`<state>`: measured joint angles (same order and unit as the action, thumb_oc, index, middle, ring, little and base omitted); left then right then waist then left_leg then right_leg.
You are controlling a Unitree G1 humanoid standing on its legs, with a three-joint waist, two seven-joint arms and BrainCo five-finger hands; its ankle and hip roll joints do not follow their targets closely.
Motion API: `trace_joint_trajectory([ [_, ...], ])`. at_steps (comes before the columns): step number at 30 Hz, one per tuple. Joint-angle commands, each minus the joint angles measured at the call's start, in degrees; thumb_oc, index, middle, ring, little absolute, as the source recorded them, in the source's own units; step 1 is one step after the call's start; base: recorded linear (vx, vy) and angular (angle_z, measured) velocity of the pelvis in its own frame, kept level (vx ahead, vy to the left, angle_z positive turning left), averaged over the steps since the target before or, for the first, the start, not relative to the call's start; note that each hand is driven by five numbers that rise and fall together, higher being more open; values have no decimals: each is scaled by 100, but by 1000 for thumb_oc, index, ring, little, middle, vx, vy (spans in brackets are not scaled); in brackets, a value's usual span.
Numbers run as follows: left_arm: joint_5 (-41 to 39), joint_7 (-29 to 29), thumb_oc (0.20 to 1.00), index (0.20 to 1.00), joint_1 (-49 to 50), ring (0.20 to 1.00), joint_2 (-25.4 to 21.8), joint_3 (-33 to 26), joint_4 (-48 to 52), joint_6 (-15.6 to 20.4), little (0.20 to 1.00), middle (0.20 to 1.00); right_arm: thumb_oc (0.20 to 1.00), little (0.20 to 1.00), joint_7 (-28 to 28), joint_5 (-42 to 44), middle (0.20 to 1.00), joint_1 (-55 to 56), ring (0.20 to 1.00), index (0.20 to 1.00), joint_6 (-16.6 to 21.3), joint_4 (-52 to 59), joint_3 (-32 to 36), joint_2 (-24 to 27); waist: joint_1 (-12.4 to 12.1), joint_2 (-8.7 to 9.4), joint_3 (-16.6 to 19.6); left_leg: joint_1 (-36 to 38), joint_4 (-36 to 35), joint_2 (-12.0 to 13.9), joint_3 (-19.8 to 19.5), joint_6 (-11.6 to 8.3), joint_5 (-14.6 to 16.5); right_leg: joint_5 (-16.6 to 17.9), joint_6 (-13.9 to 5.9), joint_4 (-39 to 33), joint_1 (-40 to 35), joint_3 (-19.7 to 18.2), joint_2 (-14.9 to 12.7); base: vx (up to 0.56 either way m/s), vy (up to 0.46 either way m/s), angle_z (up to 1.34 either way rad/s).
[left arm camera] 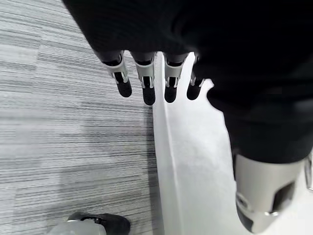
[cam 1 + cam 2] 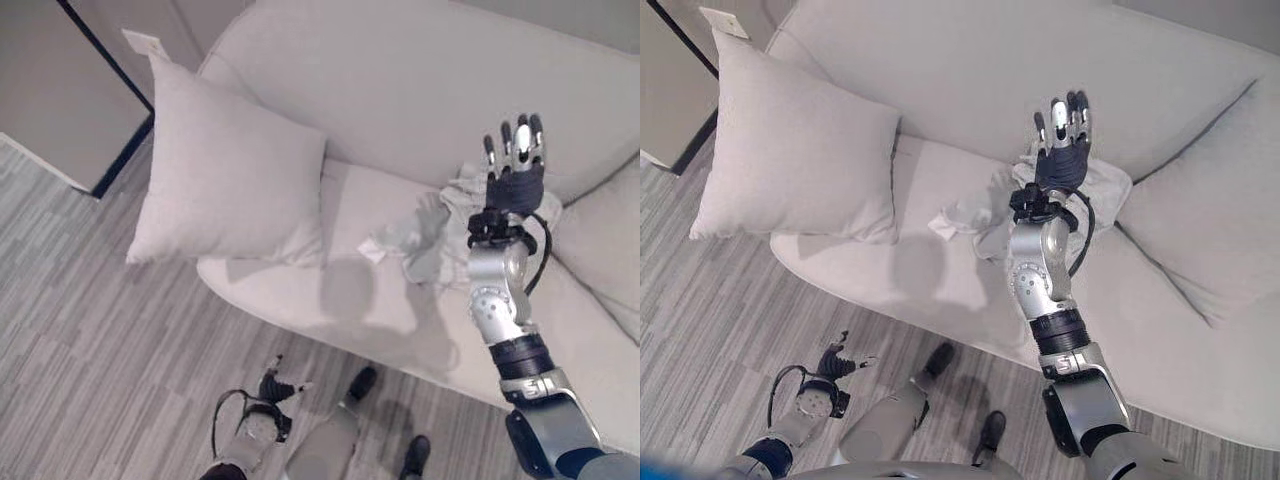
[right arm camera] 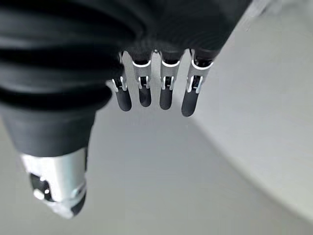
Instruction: Hang the clothes on the sofa on the clothes rack.
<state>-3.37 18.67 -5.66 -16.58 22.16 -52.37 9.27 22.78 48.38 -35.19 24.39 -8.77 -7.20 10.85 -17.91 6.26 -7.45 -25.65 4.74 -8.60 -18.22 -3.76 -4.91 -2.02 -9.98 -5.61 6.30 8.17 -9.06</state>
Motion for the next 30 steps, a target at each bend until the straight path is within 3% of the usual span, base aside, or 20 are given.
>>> trace_joint_trajectory([
  [1,287,-46,1000,1000,169,1000,-146,-15,-112,39,1000,1000,200,200,69,-993,200,294,200,200,-219,167,-152,701,-67,25,317,119,-588,313,-6,91,-139,163,26,64,-51,4,-188,0,0,0],
  [2,264,-36,1000,1000,190,1000,-137,-54,-157,44,1000,1000,526,526,114,-1288,526,312,526,526,-470,24,-223,891,-42,31,328,138,-606,329,4,83,-151,163,30,65,-67,20,-188,-24,12,5],
  [3,213,-29,1000,1000,218,1000,-105,-90,-210,65,1000,1000,1000,1000,350,-2395,1000,143,1000,1000,-1113,-525,-439,1279,-8,37,298,147,-646,333,16,66,-189,167,47,71,-71,35,-183,0,0,0],
  [4,213,-28,1000,1000,212,1000,-100,-92,-211,65,1000,1000,1000,1000,353,-2397,1000,135,1000,1000,-1114,-528,-442,1282,-1,29,305,126,-645,332,9,69,-207,182,42,69,-54,40,-182,-62,6,-2],
  [5,184,71,1000,1000,207,1000,-73,-80,-135,116,1000,1000,1000,1000,659,-3526,1000,-127,1000,1000,-1668,-1306,-617,1535,0,-6,228,88,-678,329,2,55,-245,199,55,72,-19,66,-174,-53,10,-4],
  [6,184,71,1000,1000,202,1000,-70,-81,-135,115,1000,1000,1000,1000,660,-3527,1000,-135,1000,1000,-1666,-1312,-619,1537,6,-12,237,66,-676,327,-4,58,-261,214,50,71,-1,70,-172,-67,25,0],
  [7,161,215,1000,1000,289,1000,-17,-25,-23,148,1000,1000,1000,1000,1104,-4189,1000,-306,1000,1000,-2065,-2139,-652,1621,-21,-76,171,16,-714,313,-31,67,-295,245,49,61,52,85,-160,-27,27,5],
  [9,162,217,1000,1000,289,1000,-15,-28,-22,147,1000,1000,1000,1000,1109,-4190,1000,-318,1000,1000,-2060,-2151,-659,1619,-18,-77,171,15,-716,315,-31,66,-296,246,49,61,55,84,-159,-1,26,11],
  [10,245,318,1000,1000,379,1000,23,-21,13,169,1000,1000,1000,1000,1560,-5114,1000,-348,1000,1000,-2414,-2709,-717,1674,-50,-148,112,2,-739,303,-35,82,-298,258,39,61,91,60,-153,49,53,11],
  [12,400,400,1000,1000,424,1000,84,-66,-91,231,1000,1000,1000,1000,1852,-6081,1000,-236,1000,1000,-2693,-3259,-835,1721,-97,-228,47,-19,-705,297,-23,96,-250,241,20,61,110,16,-159,61,85,7],
  [15,574,478,1000,1000,327,1000,136,-44,-493,264,1000,1000,1000,1000,2026,-6375,1000,-397,1000,1000,-2831,-4056,-943,1794,-172,-216,0,-76,-559,260,3,115,-151,281,-14,61,87,-20,-217,67,87,1],
  [19,905,546,1000,1000,172,1000,161,-2,-998,102,1000,1000,1000,1000,2009,-6483,1000,-250,1000,1000,-2899,-4227,-968,1721,-167,-125,13,-14,-240,157,63,237,127,449,-44,208,-90,-39,-382,126,130,-1],
  [20,1009,499,1000,1000,175,1000,173,-29,-1223,-1,1000,1000,1000,1000,1977,-6518,1000,-108,1000,1000,-2937,-4277,-985,1668,-93,-155,41,191,-136,106,102,328,263,704,-26,816,-56,-126,-491,65,120,-9],
  [21,1009,500,1000,1000,171,1000,175,-28,-1225,-1,1000,1000,1000,1000,1977,-6518,1000,-110,1000,1000,-2937,-4276,-985,1671,-92,-157,50,174,-139,102,101,332,243,720,-33,812,-39,-127,-494,98,183,-12],
  [22,1057,479,1000,1000,201,1000,169,-56,-1323,-51,1000,1000,1000,1000,1960,-6617,1000,-86,1000,1000,-2976,-4278,-1029,1633,-20,-216,38,345,-119,87,115,399,284,1005,-30,1257,89,-233,-527,124,200,-20],
  [23,1127,456,1000,1000,280,1000,157,-130,-1494,-141,1000,1000,1000,1000,1950,-6769,1000,-84,1000,1000,-3044,-4303,-1095,1545,84,-378,37,659,-132,130,100,503,360,1246,26,1897,253,-328,-492,127,194,-24],
  [26,1081,426,1000,1000,376,1000,179,-296,-1679,-179,1000,1000,1000,1000,1889,-7030,1000,42,1000,1000,-3101,-4231,-1213,1475,143,-491,40,980,-99,227,121,555,443,1125,137,2284,301,-359,-442,215,141,-24],
  [28,968,388,1000,1000,431,1000,189,-462,-1753,-184,1000,1000,1000,1000,1841,-7266,1000,249,1000,1000,-3181,-4077,-1223,1544,202,-468,96,1276,-164,290,120,552,523,692,221,2192,306,-303,-226,262,-30,-6],
  [29,984,357,1000,1000,447,1000,151,-564,-1766,-159,1000,1000,1000,1000,1786,-7390,1000,476,1000,1000,-3178,-3923,-1135,1673,342,-464,180,1471,-259,361,58,479,519,305,223,1865,479,-329,82,267,-69,-2],
  [30,985,357,1000,1000,455,1000,150,-560,-1764,-159,1000,1000,1000,1000,1779,-7396,1000,493,1000,1000,-3184,-3906,-1129,1675,348,-472,182,1492,-273,372,45,473,526,299,229,1853,455,-314,91,227,-78,5],
])
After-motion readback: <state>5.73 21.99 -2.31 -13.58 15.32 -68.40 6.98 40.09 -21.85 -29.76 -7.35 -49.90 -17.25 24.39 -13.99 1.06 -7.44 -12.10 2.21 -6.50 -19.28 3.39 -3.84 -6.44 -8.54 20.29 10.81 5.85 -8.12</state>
